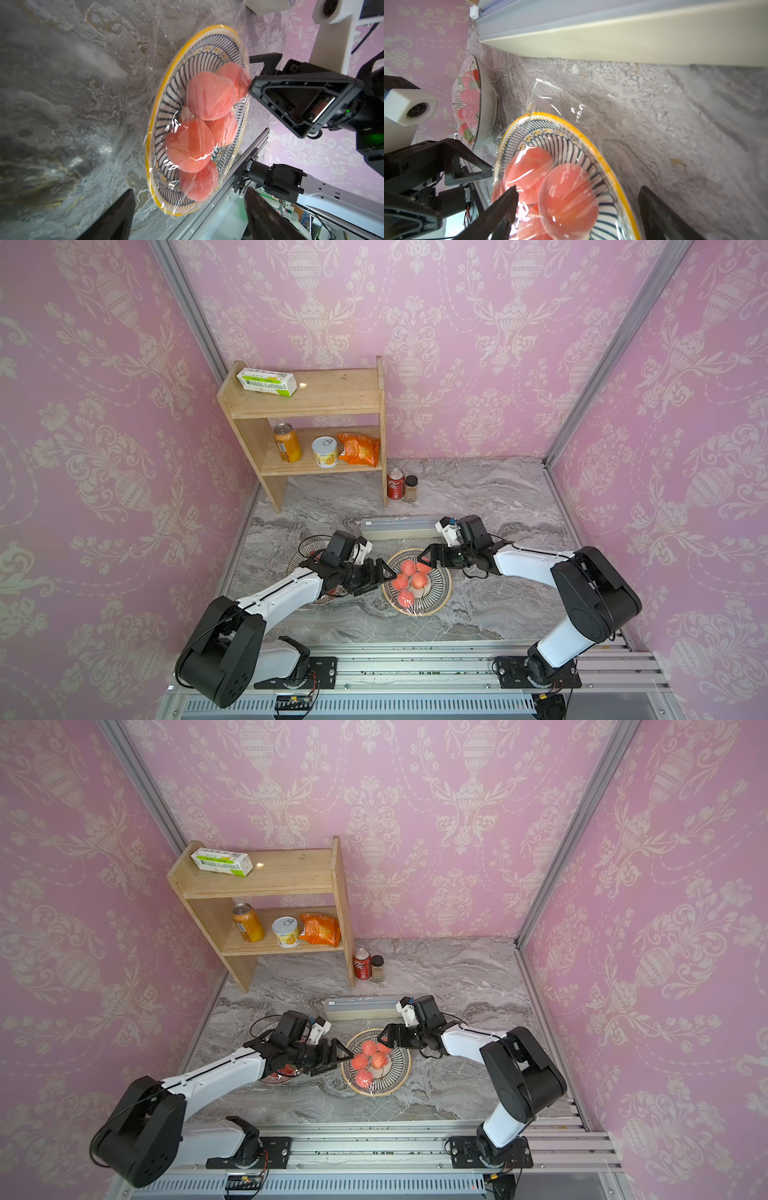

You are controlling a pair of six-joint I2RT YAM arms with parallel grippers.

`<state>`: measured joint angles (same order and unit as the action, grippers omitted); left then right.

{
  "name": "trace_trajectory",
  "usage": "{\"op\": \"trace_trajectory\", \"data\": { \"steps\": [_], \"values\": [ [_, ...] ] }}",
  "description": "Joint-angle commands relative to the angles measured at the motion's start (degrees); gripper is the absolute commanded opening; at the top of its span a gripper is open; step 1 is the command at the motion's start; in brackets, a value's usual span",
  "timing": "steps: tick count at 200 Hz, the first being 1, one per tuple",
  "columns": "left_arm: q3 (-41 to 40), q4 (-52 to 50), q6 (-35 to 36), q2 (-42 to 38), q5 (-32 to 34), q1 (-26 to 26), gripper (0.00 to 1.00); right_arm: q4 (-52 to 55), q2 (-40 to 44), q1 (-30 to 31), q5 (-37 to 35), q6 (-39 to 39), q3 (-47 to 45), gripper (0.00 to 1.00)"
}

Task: Wrap the plate with plastic wrap
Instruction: Adjust the plate at the center of the board.

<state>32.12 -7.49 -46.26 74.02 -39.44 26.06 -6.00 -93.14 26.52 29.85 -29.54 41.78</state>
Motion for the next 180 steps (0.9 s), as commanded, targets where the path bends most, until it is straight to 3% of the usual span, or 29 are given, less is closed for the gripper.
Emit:
{"op": "trace_trajectory", "data": {
  "steps": [1,31,58,81,130,180],
  "values": [
    [-0.74,6.95,-5.06,2.11,-3.6,1.28,0.83,-3.75,2.53,1.1,3.82,-5.21,-2.92,0.92],
    [0.17,8.17,-5.66,4.2,-1.84,1.8,0.84,-3.07,5.08,2.08,4.73,-9.47,-4.56,0.91],
    [1.65,6.31,-3.9,4.2,0.96,1.77,0.85,15.04,10.87,1.07,-5.45,1.2,0.48,0.93],
    [2.98,2.95,-2.09,3.79,3.38,1.32,0.85,22.82,10.54,0.64,-9.96,10.28,7.67,0.92],
    [0.95,-1.83,-0.73,-0.34,4.59,0.74,0.85,5.02,0.87,3.73,4.43,10.72,14.33,0.92],
    [-1.38,-1.79,-1.05,-2.74,5.34,0.57,0.84,2.6,-8.76,5.51,5.93,10.24,18.54,0.91]
  ]
}}
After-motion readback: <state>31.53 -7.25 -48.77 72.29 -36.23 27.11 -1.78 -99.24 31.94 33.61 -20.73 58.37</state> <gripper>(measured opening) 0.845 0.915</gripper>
